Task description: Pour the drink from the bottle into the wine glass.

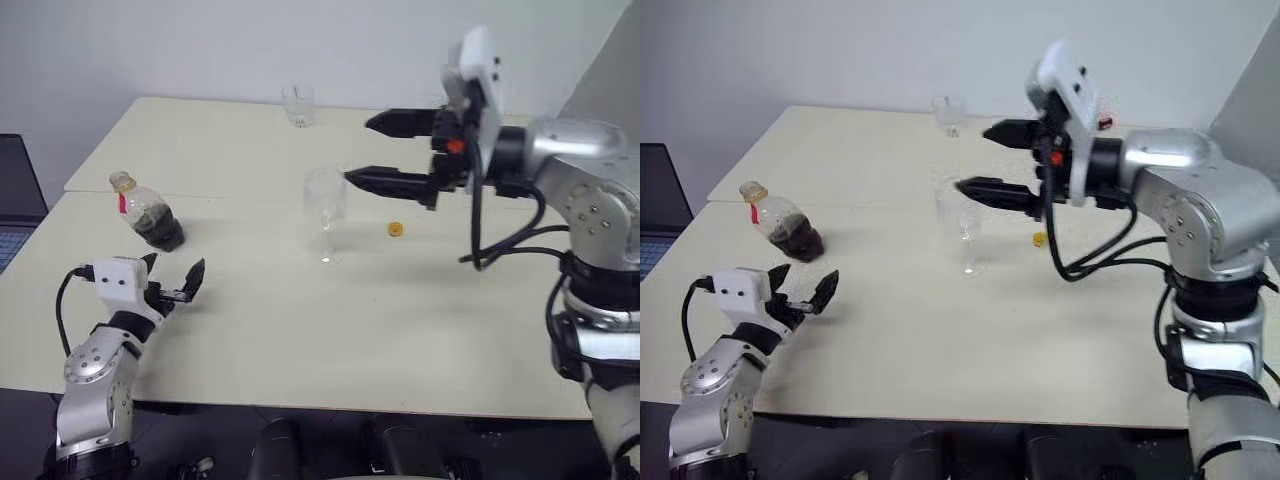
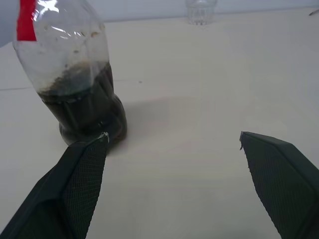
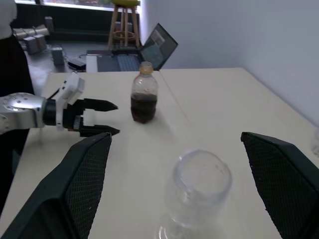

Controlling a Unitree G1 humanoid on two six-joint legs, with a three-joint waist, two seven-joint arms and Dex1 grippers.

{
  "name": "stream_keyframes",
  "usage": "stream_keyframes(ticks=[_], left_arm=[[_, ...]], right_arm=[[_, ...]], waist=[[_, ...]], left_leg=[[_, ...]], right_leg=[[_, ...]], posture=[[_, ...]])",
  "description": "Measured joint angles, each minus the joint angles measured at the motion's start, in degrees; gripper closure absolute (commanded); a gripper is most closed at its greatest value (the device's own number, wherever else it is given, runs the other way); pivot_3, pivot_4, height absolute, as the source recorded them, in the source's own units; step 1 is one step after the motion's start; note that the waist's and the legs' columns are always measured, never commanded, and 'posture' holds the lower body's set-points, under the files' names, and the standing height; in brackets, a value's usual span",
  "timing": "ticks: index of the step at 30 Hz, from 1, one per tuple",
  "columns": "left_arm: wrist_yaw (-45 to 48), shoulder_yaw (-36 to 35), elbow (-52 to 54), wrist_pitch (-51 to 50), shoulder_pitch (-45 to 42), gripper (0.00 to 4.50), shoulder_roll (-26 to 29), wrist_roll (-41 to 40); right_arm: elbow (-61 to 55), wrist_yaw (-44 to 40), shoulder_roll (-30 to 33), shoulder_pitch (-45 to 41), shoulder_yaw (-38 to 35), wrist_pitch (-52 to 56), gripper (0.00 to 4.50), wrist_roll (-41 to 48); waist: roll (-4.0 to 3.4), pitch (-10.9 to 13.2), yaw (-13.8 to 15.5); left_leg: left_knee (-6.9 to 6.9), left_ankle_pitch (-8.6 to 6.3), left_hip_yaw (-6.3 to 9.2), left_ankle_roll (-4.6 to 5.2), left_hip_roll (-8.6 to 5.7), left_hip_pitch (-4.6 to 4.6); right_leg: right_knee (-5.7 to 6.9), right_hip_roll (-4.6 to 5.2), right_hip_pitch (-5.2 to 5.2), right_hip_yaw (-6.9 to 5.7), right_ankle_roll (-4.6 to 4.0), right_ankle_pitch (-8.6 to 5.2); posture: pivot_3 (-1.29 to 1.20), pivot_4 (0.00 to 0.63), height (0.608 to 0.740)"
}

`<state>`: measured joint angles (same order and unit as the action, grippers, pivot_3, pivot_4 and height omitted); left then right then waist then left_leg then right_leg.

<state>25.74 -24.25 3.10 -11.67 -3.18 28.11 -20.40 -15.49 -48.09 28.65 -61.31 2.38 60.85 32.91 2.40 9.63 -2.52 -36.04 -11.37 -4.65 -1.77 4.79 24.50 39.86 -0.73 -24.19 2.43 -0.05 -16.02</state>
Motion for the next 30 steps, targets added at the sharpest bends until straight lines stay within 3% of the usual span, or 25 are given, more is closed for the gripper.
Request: stream_keyframes(ticks=[5, 14, 30], left_arm=[[0.29, -1.58, -1.01, -0.57, -0.65, 0.00, 4.22, -0.05], [-0.28, -1.85, -1.99, -0.79, -1.89, 0.00, 4.32, 0.03], [1.42, -1.08, -21.13, -0.85, -16.27, 0.00, 7.46, 1.28]], right_arm=[[-0.10, -0.54, -0.78, -0.05, 2.53, -0.21, 0.05, 1.22], [-0.41, -0.40, -1.08, 0.06, 3.59, -0.66, 0.05, 2.16], [-2.26, -0.06, 0.42, 0.89, 3.80, -0.62, 0.05, 2.29]], waist=[[0.00, 0.00, 0.20], [0.01, 0.02, 0.52], [0.03, 0.02, 0.67]], left_leg=[[0.01, -0.01, -0.04, -0.01, -0.03, 0.03], [0.00, -0.01, 0.02, -0.02, -0.01, 0.08], [0.00, -0.01, 0.00, -0.02, 0.00, 0.10]], right_leg=[[-0.08, 0.11, -0.02, 0.03, 0.06, -0.01], [-0.06, 0.08, -0.01, -0.09, 0.06, -0.01], [-0.04, 0.02, -0.04, -0.12, 0.05, -0.01]], posture=[[0.00, 0.150, 0.740], [0.00, 0.150, 0.740], [0.00, 0.150, 0.740]])
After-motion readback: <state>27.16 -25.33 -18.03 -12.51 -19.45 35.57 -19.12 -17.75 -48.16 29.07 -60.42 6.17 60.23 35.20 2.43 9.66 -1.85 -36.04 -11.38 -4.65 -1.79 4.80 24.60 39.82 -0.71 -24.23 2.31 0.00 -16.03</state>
